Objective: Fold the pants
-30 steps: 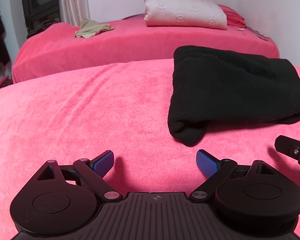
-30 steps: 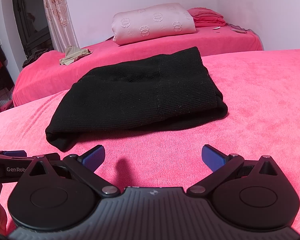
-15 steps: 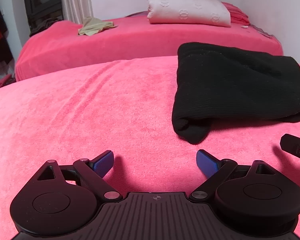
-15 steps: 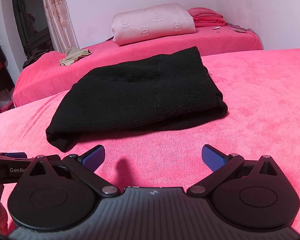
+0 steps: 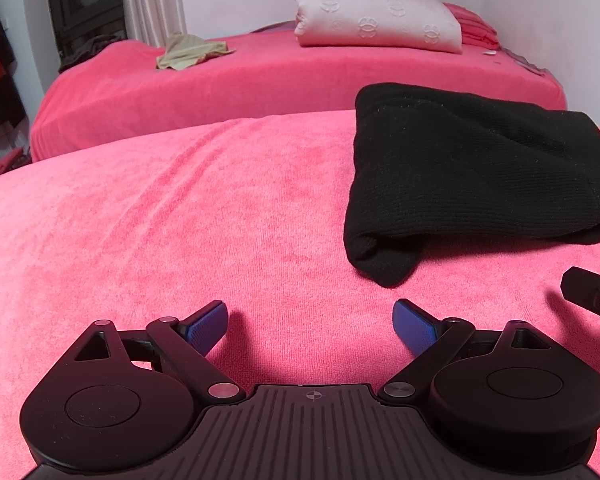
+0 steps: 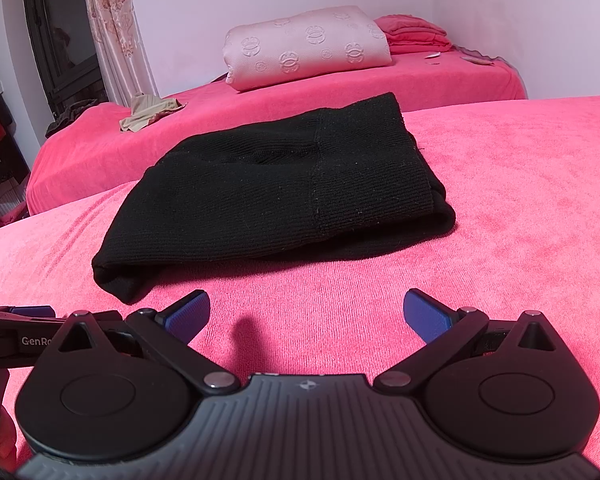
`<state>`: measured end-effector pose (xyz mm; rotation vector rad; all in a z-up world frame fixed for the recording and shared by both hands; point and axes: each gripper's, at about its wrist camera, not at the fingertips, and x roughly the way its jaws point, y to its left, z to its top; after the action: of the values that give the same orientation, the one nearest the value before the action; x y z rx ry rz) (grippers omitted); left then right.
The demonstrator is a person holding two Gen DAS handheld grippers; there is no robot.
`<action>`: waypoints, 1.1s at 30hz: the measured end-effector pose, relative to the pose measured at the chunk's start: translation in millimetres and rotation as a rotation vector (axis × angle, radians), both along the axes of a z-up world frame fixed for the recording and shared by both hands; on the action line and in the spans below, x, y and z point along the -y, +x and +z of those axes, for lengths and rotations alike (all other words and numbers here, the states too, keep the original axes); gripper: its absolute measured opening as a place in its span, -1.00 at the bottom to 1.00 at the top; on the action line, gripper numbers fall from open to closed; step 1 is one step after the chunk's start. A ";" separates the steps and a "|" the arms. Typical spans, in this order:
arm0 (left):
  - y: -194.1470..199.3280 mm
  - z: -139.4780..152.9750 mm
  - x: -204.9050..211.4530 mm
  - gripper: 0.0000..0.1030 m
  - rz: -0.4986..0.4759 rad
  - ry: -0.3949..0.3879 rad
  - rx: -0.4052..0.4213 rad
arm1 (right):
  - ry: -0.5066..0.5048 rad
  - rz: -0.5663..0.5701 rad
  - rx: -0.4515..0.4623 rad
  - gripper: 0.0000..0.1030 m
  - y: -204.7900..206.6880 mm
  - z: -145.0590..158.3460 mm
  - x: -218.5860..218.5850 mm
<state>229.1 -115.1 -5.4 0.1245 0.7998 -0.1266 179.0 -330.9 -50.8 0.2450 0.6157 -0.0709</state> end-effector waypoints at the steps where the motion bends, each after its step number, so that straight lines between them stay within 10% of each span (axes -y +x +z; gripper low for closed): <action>1: -0.1 -0.2 0.0 1.00 0.000 0.000 0.000 | 0.000 0.000 0.000 1.00 0.0 0.0 0.0; 33: -1.0 -2.0 0.7 1.00 -0.014 0.005 0.006 | 0.007 0.001 0.003 1.00 0.0 -0.9 1.5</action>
<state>228.1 -115.7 -7.4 0.1353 0.7939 -0.1373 179.0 -332.4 -51.7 0.2518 0.6131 -0.0676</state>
